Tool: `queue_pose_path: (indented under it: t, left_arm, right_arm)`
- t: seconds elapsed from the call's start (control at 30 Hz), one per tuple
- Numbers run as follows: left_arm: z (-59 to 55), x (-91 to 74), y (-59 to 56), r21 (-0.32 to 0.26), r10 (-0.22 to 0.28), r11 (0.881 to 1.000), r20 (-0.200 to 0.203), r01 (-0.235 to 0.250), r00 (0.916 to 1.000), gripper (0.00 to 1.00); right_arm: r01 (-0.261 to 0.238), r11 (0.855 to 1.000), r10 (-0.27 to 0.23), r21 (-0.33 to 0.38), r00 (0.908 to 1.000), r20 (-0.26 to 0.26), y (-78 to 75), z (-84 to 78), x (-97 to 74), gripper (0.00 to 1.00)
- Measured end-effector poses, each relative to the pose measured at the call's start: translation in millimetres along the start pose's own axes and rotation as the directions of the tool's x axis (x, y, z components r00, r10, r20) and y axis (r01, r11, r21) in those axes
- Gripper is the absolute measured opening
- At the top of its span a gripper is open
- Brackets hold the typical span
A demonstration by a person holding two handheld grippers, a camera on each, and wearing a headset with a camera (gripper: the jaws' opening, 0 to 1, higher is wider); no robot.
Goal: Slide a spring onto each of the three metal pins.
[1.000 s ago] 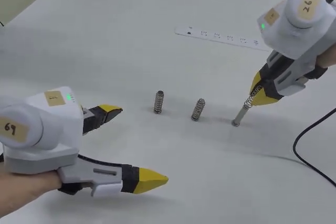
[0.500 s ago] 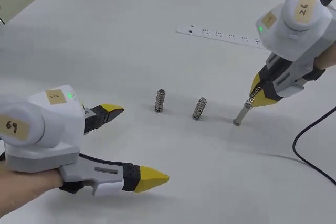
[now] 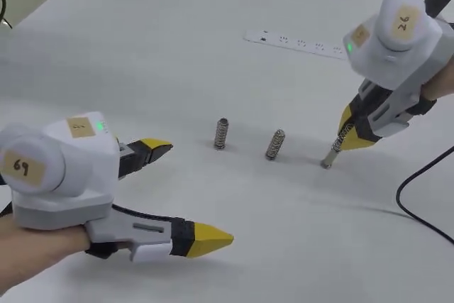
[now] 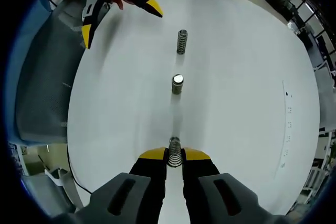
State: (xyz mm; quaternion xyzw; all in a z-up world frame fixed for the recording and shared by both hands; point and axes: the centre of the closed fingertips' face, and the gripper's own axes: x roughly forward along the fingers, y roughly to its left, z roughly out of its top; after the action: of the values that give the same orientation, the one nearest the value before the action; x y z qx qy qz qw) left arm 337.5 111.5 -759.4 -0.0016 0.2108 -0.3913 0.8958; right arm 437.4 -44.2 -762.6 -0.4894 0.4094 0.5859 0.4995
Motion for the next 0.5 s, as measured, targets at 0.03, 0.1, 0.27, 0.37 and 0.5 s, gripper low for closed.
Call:
queue_pose_path:
  t: [0.03, 0.1, 0.27, 0.37, 0.5]
  left_arm:
    - [-0.2, -0.1, -0.1, -0.004, 0.0, 1.0, -0.001, 0.0, 1.0, 0.93]
    - [-0.3, -0.1, 0.1, -0.004, 0.0, 1.0, -0.001, 0.0, 1.0, 0.93]
    - [-1.3, 0.2, -0.3, -0.008, -0.002, 1.0, -0.004, 0.002, 1.0, 0.92]
    - [-1.6, 0.6, -0.3, -0.009, -0.003, 1.0, -0.004, 0.003, 1.0, 0.92]
    - [-2.5, 0.8, 0.0, -0.013, -0.004, 1.0, -0.006, 0.004, 1.0, 0.92]
  right_arm:
    - [0.0, 1.0, 0.0, -0.002, 1.0, -0.001, 0.0, -0.3, 1.8, 0.08]
    - [-0.002, 1.0, 0.002, -0.004, 1.0, -0.002, -0.5, -0.5, 3.6, 0.08]
    - [-0.005, 1.0, 0.005, -0.007, 1.0, -0.008, -1.0, -1.8, 8.6, 0.08]
    - [-0.009, 1.0, 0.009, -0.006, 0.9999, -0.011, -0.8, -2.4, 10.8, 0.08]
    - [-0.011, 1.0, 0.011, -0.004, 0.9998, -0.014, -1.9, -3.5, 15.2, 0.08]
